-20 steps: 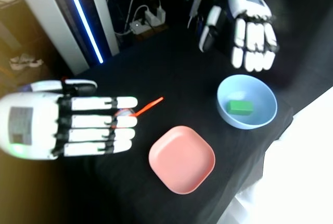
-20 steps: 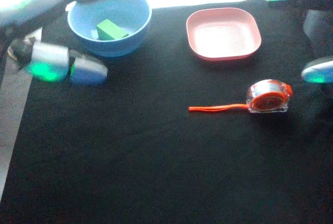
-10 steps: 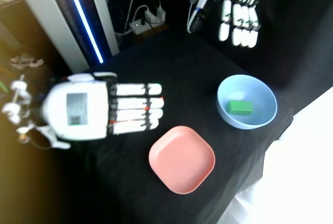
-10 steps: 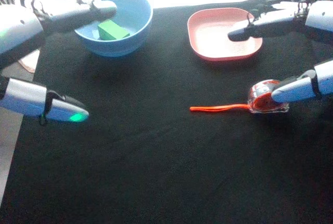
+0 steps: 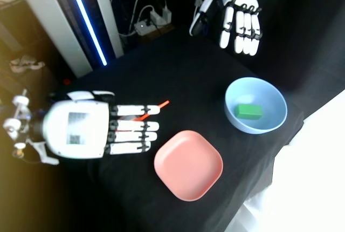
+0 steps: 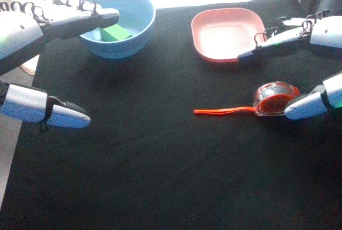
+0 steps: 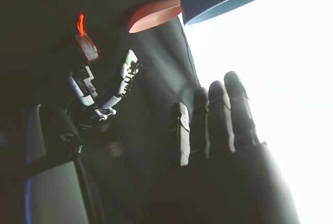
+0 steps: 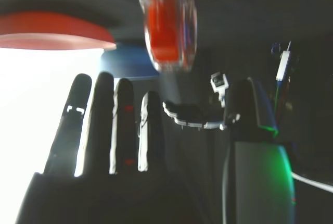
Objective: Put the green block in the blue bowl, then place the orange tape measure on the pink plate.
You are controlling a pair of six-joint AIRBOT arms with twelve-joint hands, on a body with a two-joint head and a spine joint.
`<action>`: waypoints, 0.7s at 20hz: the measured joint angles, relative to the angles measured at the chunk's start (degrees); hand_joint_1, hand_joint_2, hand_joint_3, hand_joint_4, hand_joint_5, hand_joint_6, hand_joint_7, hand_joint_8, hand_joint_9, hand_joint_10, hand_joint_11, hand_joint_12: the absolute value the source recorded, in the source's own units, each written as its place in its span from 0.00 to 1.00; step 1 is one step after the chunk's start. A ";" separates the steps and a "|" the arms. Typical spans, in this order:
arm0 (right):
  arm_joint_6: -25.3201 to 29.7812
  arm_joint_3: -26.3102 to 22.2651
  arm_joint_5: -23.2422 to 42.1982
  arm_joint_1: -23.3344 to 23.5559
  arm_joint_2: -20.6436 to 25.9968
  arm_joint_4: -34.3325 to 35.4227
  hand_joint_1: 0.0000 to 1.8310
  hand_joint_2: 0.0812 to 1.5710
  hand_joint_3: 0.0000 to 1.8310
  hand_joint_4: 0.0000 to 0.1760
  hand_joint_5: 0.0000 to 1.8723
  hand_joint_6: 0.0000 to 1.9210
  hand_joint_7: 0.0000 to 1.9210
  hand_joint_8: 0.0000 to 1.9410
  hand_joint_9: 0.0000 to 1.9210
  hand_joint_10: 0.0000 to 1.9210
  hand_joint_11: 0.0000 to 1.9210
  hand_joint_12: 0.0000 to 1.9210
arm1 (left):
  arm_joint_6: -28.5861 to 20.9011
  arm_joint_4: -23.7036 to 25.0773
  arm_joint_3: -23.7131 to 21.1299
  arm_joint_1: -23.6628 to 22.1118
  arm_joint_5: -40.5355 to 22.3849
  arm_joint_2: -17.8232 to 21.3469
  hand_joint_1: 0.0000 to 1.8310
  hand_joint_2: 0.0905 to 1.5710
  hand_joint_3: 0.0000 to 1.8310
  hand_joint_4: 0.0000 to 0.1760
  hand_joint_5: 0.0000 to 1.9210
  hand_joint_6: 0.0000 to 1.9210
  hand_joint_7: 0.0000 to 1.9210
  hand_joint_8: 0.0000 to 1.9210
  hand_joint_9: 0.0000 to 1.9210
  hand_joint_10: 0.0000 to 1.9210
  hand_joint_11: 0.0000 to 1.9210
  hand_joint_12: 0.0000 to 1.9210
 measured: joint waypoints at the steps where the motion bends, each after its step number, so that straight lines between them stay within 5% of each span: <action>1: 0.02 0.04 -0.39 0.00 -0.13 -0.59 0.46 0.59 0.00 0.40 0.26 0.00 0.28 0.00 0.30 0.01 0.08 0.57 | -0.02 -0.04 -0.02 0.04 0.09 -0.09 0.46 0.48 0.00 0.87 0.10 0.00 0.10 0.00 0.08 0.00 0.00 0.24; 2: 0.02 0.04 -0.52 0.02 -0.31 -0.92 0.53 0.57 0.00 0.00 0.33 0.01 0.35 0.02 0.36 0.03 0.13 0.57 | -0.02 -0.04 -0.02 0.28 0.00 -0.09 0.46 0.47 0.00 0.80 0.10 0.00 0.10 0.00 0.08 0.00 0.00 0.24; 3: 0.04 0.04 -0.66 0.02 -0.48 -1.31 0.56 0.57 0.00 0.00 0.37 0.00 0.39 0.03 0.40 0.05 0.17 0.60 | -0.02 -0.04 0.00 0.28 0.37 -0.09 0.46 0.47 0.00 0.77 0.11 0.00 0.10 0.00 0.09 0.00 0.00 0.25; 5: 0.04 0.39 -0.90 0.02 -1.05 -1.73 0.60 0.57 0.00 0.00 0.46 0.00 0.43 0.15 0.35 0.52 0.27 0.76 | -0.07 -0.09 0.00 0.31 0.44 -0.09 0.44 0.47 0.00 0.72 0.11 0.00 0.10 0.00 0.09 0.00 0.00 0.28; 6: 0.04 0.50 -0.98 0.09 -1.18 -1.75 0.60 0.57 0.00 0.00 0.48 0.00 0.40 0.26 0.35 0.61 0.31 0.79 | -0.07 -0.09 0.00 0.31 0.44 -0.11 0.43 0.47 0.00 0.71 0.11 0.00 0.10 0.00 0.09 0.00 0.00 0.30; 8: 0.04 0.79 -1.11 0.13 -1.46 -1.73 0.59 0.59 0.00 0.00 0.51 0.00 0.41 0.29 0.38 0.56 0.34 0.77 | -0.24 -0.09 0.00 0.37 0.42 -0.15 0.43 0.47 0.00 0.72 0.11 0.00 0.10 0.00 0.09 0.00 0.00 0.30; 9: 0.13 1.36 -1.05 0.24 -2.08 -1.49 0.62 0.64 0.01 0.00 0.58 0.31 0.44 0.28 0.41 0.55 0.37 0.75 | -0.26 -0.11 0.00 0.48 0.48 -0.15 0.44 0.47 0.00 0.69 0.11 0.00 0.10 0.00 0.09 0.00 0.00 0.33; 10: 0.15 1.46 -1.05 0.24 -2.16 -1.44 0.62 0.66 0.00 0.00 0.57 0.42 0.47 0.29 0.43 0.55 0.38 0.77 | -0.31 -0.09 0.00 0.48 0.48 -0.15 0.44 0.47 0.00 0.68 0.11 0.00 0.10 0.00 0.09 0.00 0.00 0.33; 11: 0.20 1.90 -0.98 0.44 -2.64 -1.33 0.62 0.67 0.00 0.00 0.56 0.45 0.48 0.34 0.44 0.60 0.40 0.80 | -0.46 -0.07 0.00 0.72 0.44 -0.15 0.43 0.47 0.00 0.68 0.11 0.00 0.10 0.00 0.09 0.00 0.00 0.33; 12: 0.24 2.19 -0.96 0.48 -2.97 -1.33 0.67 0.70 0.00 0.00 0.52 0.40 0.49 0.60 0.44 0.65 0.41 0.85 | -0.52 -0.11 0.00 1.05 0.44 -0.15 0.43 0.48 0.00 0.71 0.11 0.00 0.11 0.00 0.10 0.00 0.00 0.32; 14: 0.24 2.47 -1.07 0.72 -3.50 -1.25 0.70 0.67 0.00 0.00 0.57 0.31 0.55 0.57 0.51 0.64 0.47 0.84 | -0.68 -0.11 0.00 1.14 0.66 -0.15 0.43 0.48 0.00 0.74 0.11 0.00 0.10 0.00 0.09 0.00 0.00 0.30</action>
